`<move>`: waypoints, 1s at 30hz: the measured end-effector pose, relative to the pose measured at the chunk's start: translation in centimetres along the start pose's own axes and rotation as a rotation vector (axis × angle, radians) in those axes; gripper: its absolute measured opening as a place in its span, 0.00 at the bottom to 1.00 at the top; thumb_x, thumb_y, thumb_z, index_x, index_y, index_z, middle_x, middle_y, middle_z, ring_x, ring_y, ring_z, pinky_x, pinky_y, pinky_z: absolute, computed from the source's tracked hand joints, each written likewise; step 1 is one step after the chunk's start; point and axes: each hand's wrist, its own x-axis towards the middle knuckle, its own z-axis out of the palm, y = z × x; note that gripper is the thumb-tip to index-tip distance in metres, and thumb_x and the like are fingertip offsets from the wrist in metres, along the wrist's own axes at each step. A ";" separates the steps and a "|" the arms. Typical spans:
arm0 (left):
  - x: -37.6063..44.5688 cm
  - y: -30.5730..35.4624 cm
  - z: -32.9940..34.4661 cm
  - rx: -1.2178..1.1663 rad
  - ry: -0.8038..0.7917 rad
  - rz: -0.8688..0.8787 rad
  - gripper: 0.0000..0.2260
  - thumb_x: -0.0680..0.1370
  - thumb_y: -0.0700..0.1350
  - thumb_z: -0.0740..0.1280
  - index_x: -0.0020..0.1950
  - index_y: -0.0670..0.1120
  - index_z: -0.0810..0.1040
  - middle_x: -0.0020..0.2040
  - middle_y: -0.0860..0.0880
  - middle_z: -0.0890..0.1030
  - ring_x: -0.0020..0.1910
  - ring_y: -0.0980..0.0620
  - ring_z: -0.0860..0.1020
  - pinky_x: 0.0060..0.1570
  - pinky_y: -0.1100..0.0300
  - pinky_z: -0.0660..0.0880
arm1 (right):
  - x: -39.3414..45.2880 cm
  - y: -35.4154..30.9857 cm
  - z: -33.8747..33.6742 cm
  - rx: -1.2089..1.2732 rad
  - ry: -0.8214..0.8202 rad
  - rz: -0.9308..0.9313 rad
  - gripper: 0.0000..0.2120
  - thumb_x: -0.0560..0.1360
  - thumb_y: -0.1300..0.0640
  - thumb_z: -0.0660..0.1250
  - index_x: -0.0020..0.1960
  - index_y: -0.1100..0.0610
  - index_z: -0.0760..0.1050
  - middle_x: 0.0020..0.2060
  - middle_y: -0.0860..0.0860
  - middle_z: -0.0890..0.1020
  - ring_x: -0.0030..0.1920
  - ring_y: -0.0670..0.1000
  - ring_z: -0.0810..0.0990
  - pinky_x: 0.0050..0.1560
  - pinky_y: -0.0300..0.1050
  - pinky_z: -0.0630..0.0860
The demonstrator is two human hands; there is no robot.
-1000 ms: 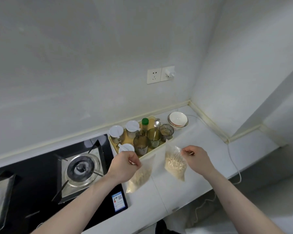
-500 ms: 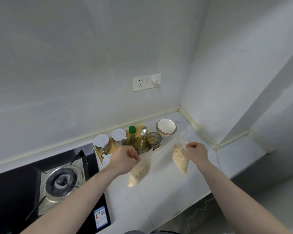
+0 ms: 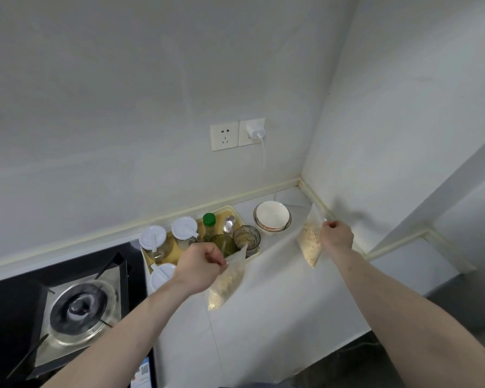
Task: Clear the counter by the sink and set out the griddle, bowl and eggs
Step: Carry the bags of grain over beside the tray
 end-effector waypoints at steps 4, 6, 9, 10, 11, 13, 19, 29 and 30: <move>1.1 0.6 0.6 -0.014 0.000 0.006 0.13 0.71 0.37 0.77 0.34 0.56 0.83 0.39 0.56 0.86 0.45 0.54 0.84 0.50 0.53 0.83 | 3.3 0.8 -1.3 -0.089 -0.013 -0.010 0.13 0.82 0.56 0.62 0.58 0.61 0.82 0.57 0.61 0.83 0.61 0.64 0.79 0.60 0.49 0.75; 1.5 0.9 0.8 -0.012 0.001 0.011 0.13 0.72 0.38 0.77 0.35 0.56 0.83 0.39 0.57 0.86 0.45 0.55 0.84 0.49 0.54 0.83 | 4.5 1.5 -2.2 -0.145 -0.006 -0.018 0.13 0.82 0.58 0.62 0.59 0.62 0.82 0.57 0.62 0.83 0.61 0.63 0.80 0.59 0.48 0.75; 1.9 1.5 1.2 -0.005 -0.002 0.027 0.13 0.72 0.39 0.77 0.35 0.56 0.83 0.39 0.57 0.86 0.44 0.56 0.83 0.46 0.58 0.81 | 6.2 3.0 -3.7 -0.197 0.023 -0.038 0.12 0.81 0.59 0.63 0.60 0.61 0.82 0.57 0.62 0.84 0.61 0.63 0.80 0.60 0.48 0.75; 2.1 1.7 1.3 -0.005 -0.006 0.033 0.13 0.72 0.38 0.77 0.35 0.56 0.82 0.39 0.57 0.86 0.44 0.56 0.83 0.46 0.60 0.80 | 6.7 3.4 -4.2 -0.214 0.035 -0.040 0.12 0.81 0.59 0.64 0.60 0.61 0.82 0.57 0.62 0.84 0.61 0.63 0.81 0.60 0.49 0.75; 2.4 1.9 1.5 -0.003 -0.010 0.038 0.13 0.72 0.38 0.77 0.35 0.56 0.82 0.39 0.57 0.86 0.43 0.56 0.83 0.45 0.61 0.79 | 7.1 3.8 -4.7 -0.232 0.052 -0.047 0.11 0.80 0.61 0.65 0.59 0.60 0.83 0.57 0.61 0.84 0.60 0.62 0.81 0.59 0.49 0.76; 2.7 2.2 1.7 -0.003 -0.018 0.050 0.14 0.72 0.37 0.76 0.34 0.56 0.82 0.39 0.56 0.86 0.43 0.56 0.84 0.44 0.62 0.78 | 7.5 4.2 -5.3 -0.259 0.092 -0.073 0.10 0.78 0.64 0.65 0.55 0.58 0.84 0.54 0.60 0.85 0.57 0.61 0.83 0.55 0.47 0.76; 3.5 3.2 2.4 0.018 -0.054 0.115 0.16 0.72 0.37 0.76 0.32 0.57 0.82 0.39 0.56 0.86 0.43 0.57 0.84 0.46 0.61 0.80 | 7.4 4.7 -4.9 -0.238 0.220 -0.071 0.09 0.78 0.59 0.67 0.57 0.56 0.82 0.57 0.60 0.82 0.61 0.63 0.78 0.60 0.52 0.75; 3.9 2.9 2.5 0.068 -0.078 0.142 0.17 0.72 0.35 0.75 0.32 0.56 0.81 0.39 0.57 0.86 0.43 0.58 0.84 0.48 0.58 0.82 | -2.4 -0.2 2.0 0.267 -0.108 -0.344 0.10 0.75 0.65 0.70 0.49 0.51 0.82 0.43 0.46 0.84 0.42 0.46 0.82 0.46 0.42 0.77; 3.9 2.8 2.5 0.077 -0.080 0.143 0.17 0.72 0.35 0.75 0.31 0.57 0.81 0.39 0.57 0.86 0.43 0.58 0.84 0.48 0.58 0.82 | -3.6 -0.9 2.5 0.240 -0.298 -0.330 0.11 0.75 0.64 0.70 0.48 0.49 0.83 0.42 0.44 0.85 0.41 0.45 0.82 0.43 0.39 0.75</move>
